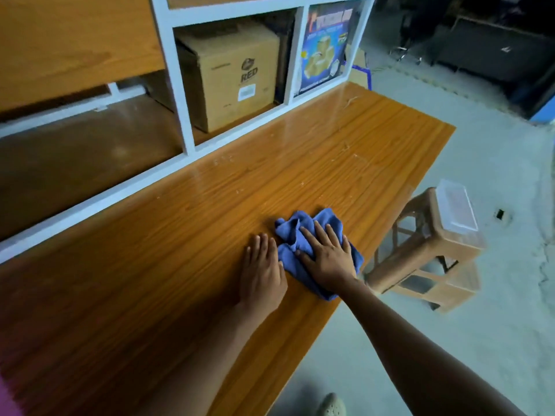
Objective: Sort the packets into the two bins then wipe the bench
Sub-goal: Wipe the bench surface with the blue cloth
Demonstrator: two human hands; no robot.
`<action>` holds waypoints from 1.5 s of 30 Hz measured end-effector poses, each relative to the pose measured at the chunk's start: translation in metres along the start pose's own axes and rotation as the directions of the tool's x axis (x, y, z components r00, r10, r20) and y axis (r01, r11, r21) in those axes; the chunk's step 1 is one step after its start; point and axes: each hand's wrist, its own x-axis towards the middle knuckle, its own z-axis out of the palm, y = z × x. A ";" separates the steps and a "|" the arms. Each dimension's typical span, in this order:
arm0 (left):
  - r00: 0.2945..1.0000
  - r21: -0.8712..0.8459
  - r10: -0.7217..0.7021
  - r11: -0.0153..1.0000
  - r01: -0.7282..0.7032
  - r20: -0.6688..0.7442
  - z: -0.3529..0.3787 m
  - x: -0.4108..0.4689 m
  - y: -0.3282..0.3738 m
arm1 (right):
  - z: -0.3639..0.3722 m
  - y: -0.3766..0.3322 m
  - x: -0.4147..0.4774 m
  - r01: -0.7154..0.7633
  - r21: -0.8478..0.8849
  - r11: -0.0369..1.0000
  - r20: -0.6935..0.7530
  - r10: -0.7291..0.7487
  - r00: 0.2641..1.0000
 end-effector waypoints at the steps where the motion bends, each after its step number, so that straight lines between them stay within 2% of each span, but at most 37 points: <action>1: 1.000 0.002 0.010 1.000 -0.010 0.002 0.008 0.014 0.015 | -0.003 0.016 0.008 0.003 -0.004 1.000 -0.006 -0.003 1.000; 8: 0.999 0.054 0.023 0.998 -0.026 0.044 0.059 0.105 0.112 | -0.033 0.149 0.091 -0.062 0.012 0.998 -0.051 0.062 0.997; 14: 0.999 0.150 -0.010 0.989 0.003 0.042 0.092 0.187 0.174 | -0.054 0.231 0.164 -0.098 0.044 0.994 -0.054 0.100 0.994; 20: 0.997 0.165 -0.028 0.986 0.015 0.076 0.118 0.258 0.217 | -0.074 0.300 0.239 -0.218 0.092 0.972 -0.057 0.224 0.973; 30: 0.990 0.142 0.108 0.983 -0.120 0.090 0.179 0.445 0.319 | -0.117 0.448 0.378 -0.324 0.109 0.940 -0.127 0.336 0.933; 36: 0.952 0.121 0.245 0.956 -0.269 0.181 0.224 0.563 0.410 | -0.133 0.531 0.439 -0.371 0.292 0.882 -0.164 0.428 0.889; 38: 0.919 0.093 0.331 0.929 -0.357 0.215 0.236 0.591 0.439 | -0.134 0.553 0.448 -0.317 0.418 0.852 -0.259 0.446 0.857; 41: 0.878 0.023 0.413 0.902 -0.431 0.241 0.253 0.628 0.480 | -0.132 0.596 0.446 -0.210 0.672 0.710 -0.396 0.584 0.709; 43: 0.864 0.028 0.429 0.892 -0.452 0.262 0.264 0.646 0.504 | -0.121 0.636 0.431 -0.284 0.775 0.564 -0.326 0.743 0.585; 45: 0.857 0.088 0.438 0.875 -0.475 0.273 0.274 0.658 0.519 | -0.102 0.679 0.411 -0.453 0.753 0.478 -0.219 0.830 0.513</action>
